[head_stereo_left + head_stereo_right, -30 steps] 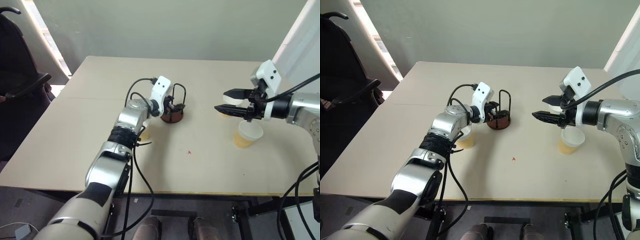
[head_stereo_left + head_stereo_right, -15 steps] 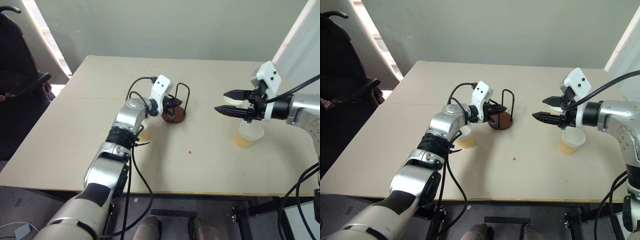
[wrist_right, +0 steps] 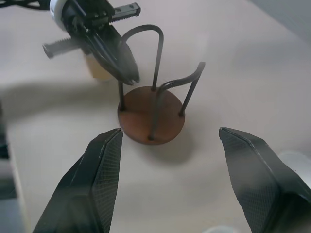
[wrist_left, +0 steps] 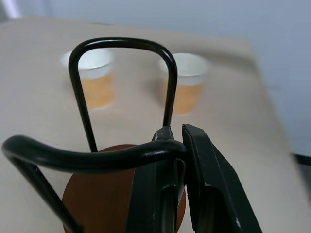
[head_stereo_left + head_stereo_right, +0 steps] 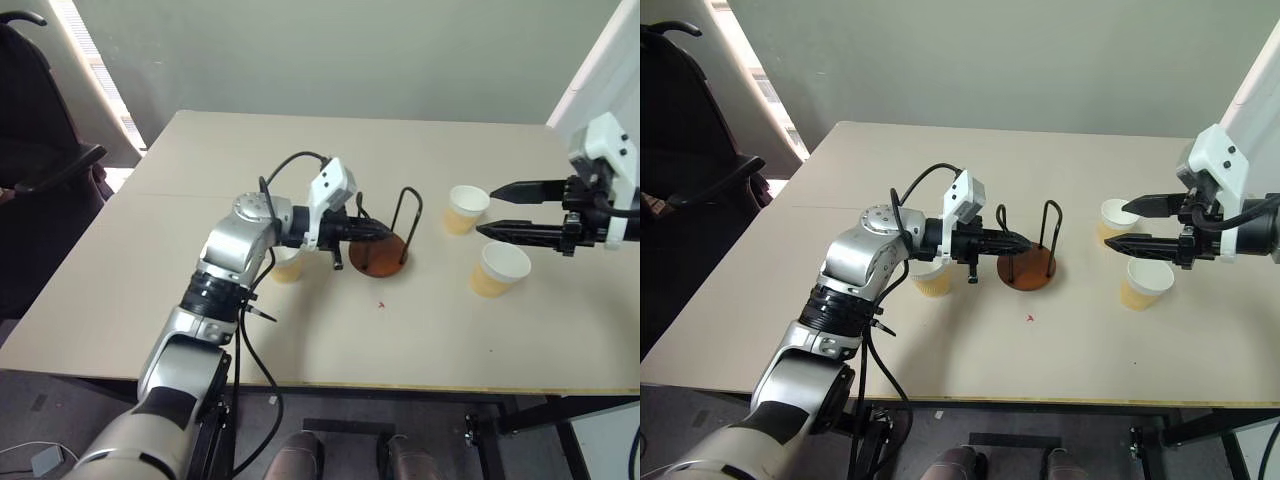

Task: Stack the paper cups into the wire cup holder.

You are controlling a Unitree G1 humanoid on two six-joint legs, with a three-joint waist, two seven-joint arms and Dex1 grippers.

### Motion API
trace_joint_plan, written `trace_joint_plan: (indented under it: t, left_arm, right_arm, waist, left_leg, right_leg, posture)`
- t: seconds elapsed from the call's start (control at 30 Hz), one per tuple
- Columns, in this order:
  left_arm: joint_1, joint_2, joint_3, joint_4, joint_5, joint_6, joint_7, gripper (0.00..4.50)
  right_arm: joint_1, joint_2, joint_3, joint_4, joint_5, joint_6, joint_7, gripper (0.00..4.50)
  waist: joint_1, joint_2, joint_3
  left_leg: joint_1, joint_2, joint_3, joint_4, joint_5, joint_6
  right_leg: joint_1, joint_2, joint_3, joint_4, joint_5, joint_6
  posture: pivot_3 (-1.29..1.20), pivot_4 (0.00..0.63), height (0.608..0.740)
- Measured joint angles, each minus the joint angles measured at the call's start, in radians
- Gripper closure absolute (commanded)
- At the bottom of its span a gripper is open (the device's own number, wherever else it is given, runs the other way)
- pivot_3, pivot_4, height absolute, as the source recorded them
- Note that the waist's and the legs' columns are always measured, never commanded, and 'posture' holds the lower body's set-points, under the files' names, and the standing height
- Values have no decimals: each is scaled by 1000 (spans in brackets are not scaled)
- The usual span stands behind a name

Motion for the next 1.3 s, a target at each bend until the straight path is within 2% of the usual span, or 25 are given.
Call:
trace_joint_plan:
  t: [0.33,0.67,0.8,1.0,1.1,1.13,1.3]
  left_arm:
    - [66,44,-72,-76,-40,39,-98,4460]
    - [123,59,-133,-78,-6,-18,-115,4460]
    - [132,65,-141,-78,1,-26,-115,3306]
    - [141,82,-157,-102,1,-23,-132,1145]
    - [143,87,-157,-122,-3,-21,-134,212]
    - [144,91,-157,-131,-8,-17,-137,68]
    - [163,177,-135,-205,-53,22,-172,68]
  right_arm:
    - [55,-36,-43,-39,27,15,-3,1220]
    - [60,-42,-12,-42,31,9,0,1220]
    - [65,-64,23,-48,31,-4,40,1220]
    - [35,-86,90,-44,30,-33,118,1220]
    - [10,-91,119,-38,25,-49,147,1220]
    - [1,-91,130,-35,22,-54,155,1220]
    - [-57,-87,183,16,-24,-109,184,1220]
  waist:
    - [-1,0,0]
    - [-1,0,0]
    - [-1,0,0]
    - [-1,0,0]
    - [-2,0,0]
    - [-2,0,0]
    - [-9,0,0]
  left_leg:
    - [0,0,0,1,-1,8]
    - [0,0,0,1,-2,10]
    - [0,0,0,1,-2,10]
    - [0,0,0,1,-3,10]
    - [0,0,0,1,-3,10]
    - [0,0,0,1,-3,10]
    - [0,0,0,0,-3,11]
  right_leg:
    - [1,0,0,0,0,0]
    - [1,0,0,-1,0,1]
    - [1,0,0,-1,0,1]
    - [1,0,0,-1,-1,1]
    - [1,0,0,-1,-1,1]
    - [1,0,0,-1,-1,1]
    - [0,0,0,0,-1,1]
  posture:
    - [0,150,740]
    - [0,150,740]
    - [0,150,740]
    - [0,150,740]
    - [0,150,740]
    - [0,150,740]
    - [0,150,740]
